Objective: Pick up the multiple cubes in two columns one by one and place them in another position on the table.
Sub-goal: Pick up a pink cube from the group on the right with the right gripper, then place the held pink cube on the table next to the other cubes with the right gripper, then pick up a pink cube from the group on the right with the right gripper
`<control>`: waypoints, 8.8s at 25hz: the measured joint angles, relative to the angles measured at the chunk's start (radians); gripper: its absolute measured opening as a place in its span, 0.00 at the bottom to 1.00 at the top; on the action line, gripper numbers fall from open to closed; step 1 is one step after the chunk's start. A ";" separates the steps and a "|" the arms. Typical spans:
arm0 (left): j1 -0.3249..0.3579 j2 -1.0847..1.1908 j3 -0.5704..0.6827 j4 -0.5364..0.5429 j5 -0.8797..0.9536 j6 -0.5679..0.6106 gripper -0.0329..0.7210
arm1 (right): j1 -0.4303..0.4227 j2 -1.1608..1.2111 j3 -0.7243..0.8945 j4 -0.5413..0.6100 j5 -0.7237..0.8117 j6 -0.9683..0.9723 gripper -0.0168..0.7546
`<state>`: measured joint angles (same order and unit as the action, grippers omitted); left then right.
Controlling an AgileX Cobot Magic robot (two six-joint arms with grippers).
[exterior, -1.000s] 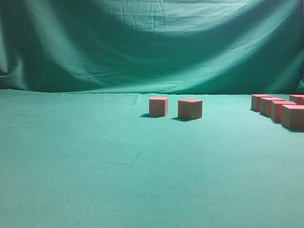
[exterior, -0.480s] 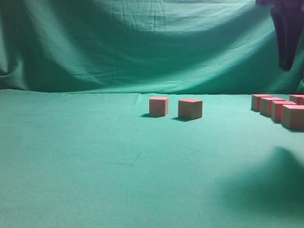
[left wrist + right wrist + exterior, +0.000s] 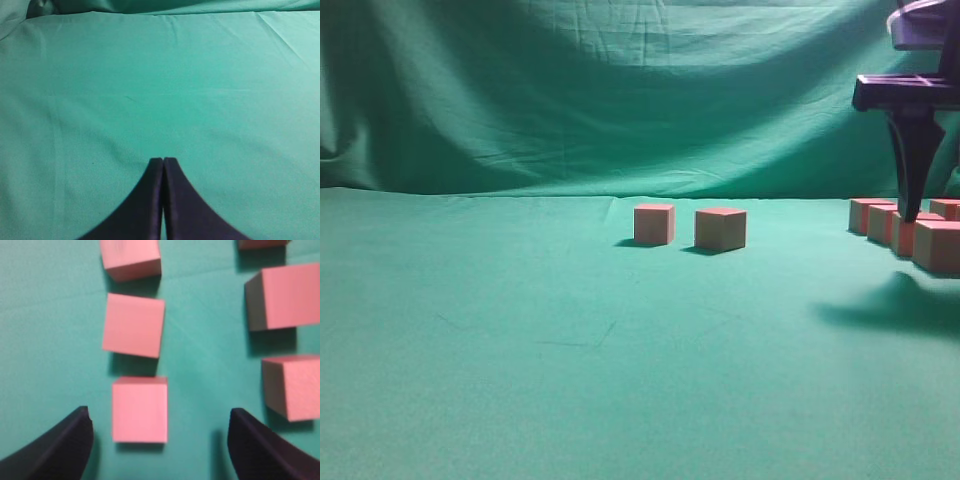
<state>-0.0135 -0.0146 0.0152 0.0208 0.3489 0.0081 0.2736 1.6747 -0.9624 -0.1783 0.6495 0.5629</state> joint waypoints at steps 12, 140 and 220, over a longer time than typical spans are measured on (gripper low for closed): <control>0.000 0.000 0.000 0.000 0.000 0.000 0.04 | 0.000 0.089 0.000 0.002 -0.095 0.000 0.62; 0.000 0.000 0.000 0.000 0.000 0.000 0.04 | 0.456 0.602 -1.477 -0.149 0.597 -0.235 0.54; 0.000 0.000 0.000 0.000 0.000 0.000 0.04 | -0.240 0.035 -0.012 0.055 0.098 -0.343 0.35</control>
<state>-0.0135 -0.0146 0.0152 0.0208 0.3489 0.0081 0.0339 1.7096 -0.9740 -0.1228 0.7478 0.2197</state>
